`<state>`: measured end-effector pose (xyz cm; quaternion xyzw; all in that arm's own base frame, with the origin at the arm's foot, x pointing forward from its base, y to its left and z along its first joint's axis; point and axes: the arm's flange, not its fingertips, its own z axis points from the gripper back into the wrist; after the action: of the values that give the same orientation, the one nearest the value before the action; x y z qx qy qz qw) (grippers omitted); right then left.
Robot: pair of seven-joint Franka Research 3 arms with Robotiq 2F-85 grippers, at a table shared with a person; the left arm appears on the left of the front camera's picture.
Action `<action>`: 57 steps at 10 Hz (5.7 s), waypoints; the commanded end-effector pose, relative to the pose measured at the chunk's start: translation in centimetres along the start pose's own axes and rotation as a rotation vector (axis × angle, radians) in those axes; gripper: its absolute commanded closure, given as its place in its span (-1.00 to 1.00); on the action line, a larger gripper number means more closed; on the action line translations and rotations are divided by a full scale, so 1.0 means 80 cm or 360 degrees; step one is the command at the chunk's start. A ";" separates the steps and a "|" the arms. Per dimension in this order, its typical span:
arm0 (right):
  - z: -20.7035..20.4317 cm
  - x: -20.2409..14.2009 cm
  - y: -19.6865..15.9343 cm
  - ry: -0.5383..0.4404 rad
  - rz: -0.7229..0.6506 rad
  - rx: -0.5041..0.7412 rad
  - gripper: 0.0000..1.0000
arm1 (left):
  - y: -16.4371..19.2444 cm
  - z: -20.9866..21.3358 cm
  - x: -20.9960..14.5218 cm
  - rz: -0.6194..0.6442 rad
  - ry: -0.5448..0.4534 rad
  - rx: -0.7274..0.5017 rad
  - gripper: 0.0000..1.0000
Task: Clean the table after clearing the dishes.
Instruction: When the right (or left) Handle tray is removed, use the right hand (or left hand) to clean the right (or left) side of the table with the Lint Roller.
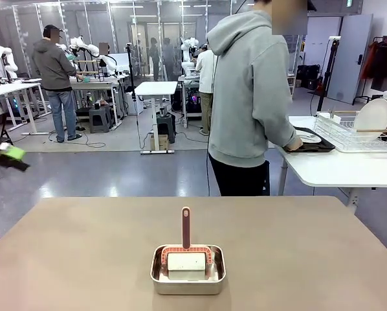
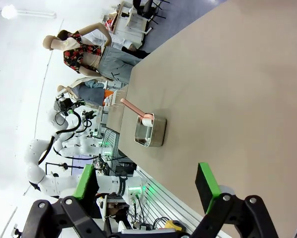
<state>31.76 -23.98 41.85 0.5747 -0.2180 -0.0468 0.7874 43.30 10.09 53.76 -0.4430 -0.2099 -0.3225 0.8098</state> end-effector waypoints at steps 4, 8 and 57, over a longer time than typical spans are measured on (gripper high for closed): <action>0.002 0.000 0.003 -0.0012 0.0011 -0.0009 -1.00 | -0.053 -0.171 0.083 -0.0552 0.0672 0.0039 -1.00; 0.002 0.000 0.003 -0.0012 0.0011 -0.0009 -1.00 | -0.067 -0.277 0.064 -0.0743 0.1011 0.0013 -1.00; 0.002 0.000 0.003 -0.0012 0.0011 -0.0009 -1.00 | -0.062 -0.617 0.195 -0.0940 0.1789 -0.0033 0.43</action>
<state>31.74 -24.01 41.87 0.5746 -0.2184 -0.0470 0.7873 53.62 -38.95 40.46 -0.1404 0.1278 -0.7245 0.6626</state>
